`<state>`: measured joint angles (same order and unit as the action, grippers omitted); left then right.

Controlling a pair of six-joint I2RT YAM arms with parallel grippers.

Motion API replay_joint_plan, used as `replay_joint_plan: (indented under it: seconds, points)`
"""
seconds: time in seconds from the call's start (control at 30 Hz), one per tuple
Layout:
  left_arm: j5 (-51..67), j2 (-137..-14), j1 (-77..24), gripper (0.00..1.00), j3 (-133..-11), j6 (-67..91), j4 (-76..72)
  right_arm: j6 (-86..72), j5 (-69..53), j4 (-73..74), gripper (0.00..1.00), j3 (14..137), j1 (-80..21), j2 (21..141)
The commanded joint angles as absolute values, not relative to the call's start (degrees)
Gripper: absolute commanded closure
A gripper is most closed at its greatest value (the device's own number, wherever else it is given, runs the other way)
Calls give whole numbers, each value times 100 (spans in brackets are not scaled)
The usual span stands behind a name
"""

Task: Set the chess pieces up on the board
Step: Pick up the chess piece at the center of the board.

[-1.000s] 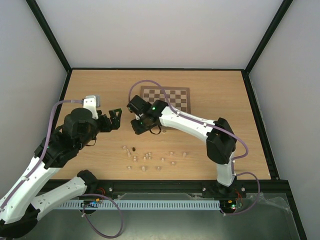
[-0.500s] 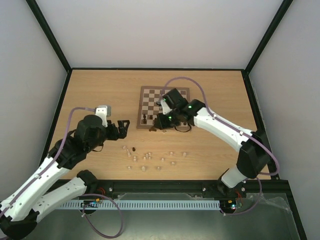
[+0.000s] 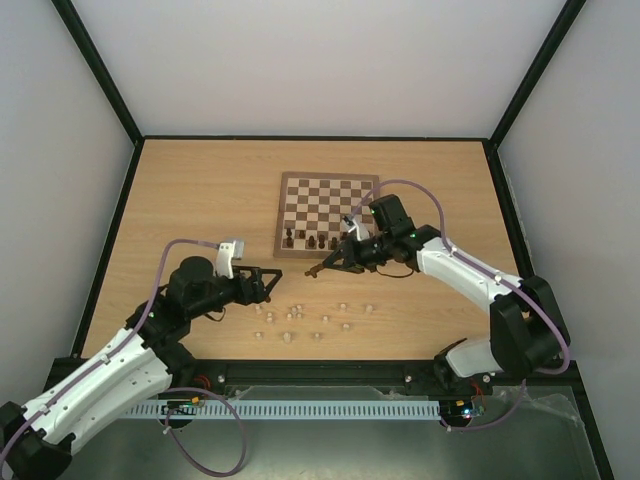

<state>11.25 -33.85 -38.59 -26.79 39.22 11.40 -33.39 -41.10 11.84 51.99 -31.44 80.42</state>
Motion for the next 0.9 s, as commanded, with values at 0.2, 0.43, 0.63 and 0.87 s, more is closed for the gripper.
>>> replay_joint_plan:
  seconds: [0.2, 0.43, 0.63, 0.87]
  points:
    - [1951, -3123, -3832, 40, -1712, 4227, -702, -3951, -5408, 143, 91, 4750, -2832, 7960]
    - [1881, -3689, -3841, 51, -1686, 3988, -979, -4039, -5543, -22, 91, 4764, -2830, 8096]
    - [1923, -3933, -3841, 34, -1626, 3895, -1332, -4149, -5635, -135, 91, 4777, -2830, 8134]
    - [2153, -4327, -3841, 41, -1585, 3955, -1825, -4227, -5657, -219, 91, 4827, -2830, 8239]
